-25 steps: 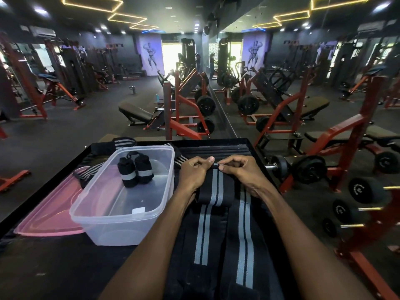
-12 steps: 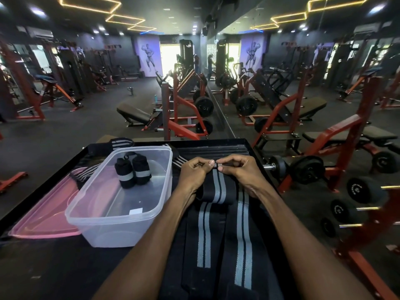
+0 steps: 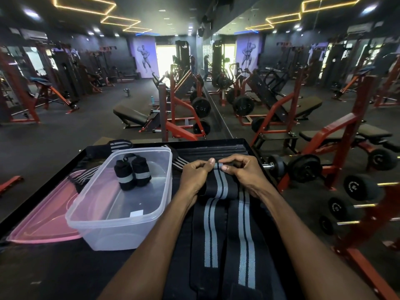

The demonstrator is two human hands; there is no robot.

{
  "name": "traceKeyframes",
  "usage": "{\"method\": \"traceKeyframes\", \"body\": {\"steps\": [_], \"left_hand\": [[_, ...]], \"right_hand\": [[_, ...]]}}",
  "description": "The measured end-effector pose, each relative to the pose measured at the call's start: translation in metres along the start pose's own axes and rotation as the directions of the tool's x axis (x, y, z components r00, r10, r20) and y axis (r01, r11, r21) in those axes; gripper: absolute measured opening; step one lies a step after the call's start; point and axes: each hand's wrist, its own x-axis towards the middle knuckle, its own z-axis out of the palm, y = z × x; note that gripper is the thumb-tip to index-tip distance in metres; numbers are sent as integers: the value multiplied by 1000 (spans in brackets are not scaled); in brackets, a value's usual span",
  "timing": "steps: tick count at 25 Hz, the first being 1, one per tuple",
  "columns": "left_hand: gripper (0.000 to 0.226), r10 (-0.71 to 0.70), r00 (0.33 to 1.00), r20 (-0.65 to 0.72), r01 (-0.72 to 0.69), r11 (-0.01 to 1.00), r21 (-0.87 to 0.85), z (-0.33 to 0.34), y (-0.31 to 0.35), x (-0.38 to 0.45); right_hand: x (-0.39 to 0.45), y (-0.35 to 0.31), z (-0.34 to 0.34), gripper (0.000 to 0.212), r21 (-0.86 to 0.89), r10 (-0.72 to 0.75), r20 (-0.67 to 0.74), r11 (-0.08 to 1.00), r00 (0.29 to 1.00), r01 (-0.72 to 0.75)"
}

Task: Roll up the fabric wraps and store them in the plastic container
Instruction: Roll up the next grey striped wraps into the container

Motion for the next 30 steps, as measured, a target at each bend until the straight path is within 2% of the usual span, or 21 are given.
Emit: {"method": "traceKeyframes", "body": {"steps": [4, 6, 8, 11, 15, 18, 20, 22, 23, 27, 30], "left_hand": [[6, 75, 996, -48, -74, 997, 27, -2, 2, -1], [7, 101, 994, -46, -100, 995, 26, -1, 2, -1], [4, 41, 999, -30, -41, 999, -23, 0, 1, -1], [19, -86, 996, -16, 85, 996, -40, -1, 1, 0], [8, -26, 996, -80, 24, 999, -23, -2, 3, -1], [15, 36, 997, -62, -36, 999, -2, -2, 4, -3], [7, -10, 1000, -23, 9, 1000, -17, -2, 3, -3], [27, -48, 999, -1, 48, 998, 27, -1, 2, -3], [29, -46, 999, -8, 46, 998, 43, -1, 1, -2], [8, 46, 996, -76, -45, 999, 10, 0, 3, -2], [9, 131, 988, -76, -127, 990, 62, 2, 3, -3]], "right_hand": [[1, 2, 0, 11, -27, 30, 58, 999, 998, -29], [2, 4, 0, 10, -39, 23, 43, 999, 999, -21], [2, 2, 0, 14, -32, -4, -3, 999, 1000, 3], [1, 1, 0, 20, -2, 3, -7, 1000, 1000, -3], [1, 3, 1, 9, 9, 111, 25, 994, 993, -112], [1, 2, 1, 11, -85, 42, 7, 996, 999, -41], [1, 1, -1, 17, -72, -2, 3, 997, 1000, 2], [1, 1, 0, 21, -39, -17, 13, 999, 1000, 17], [1, 1, 0, 22, -29, -16, 12, 999, 1000, 16], [-2, 0, 2, 7, -31, 35, 34, 999, 999, -34], [0, 1, 3, 9, -93, 4, 22, 996, 1000, -2]]}}
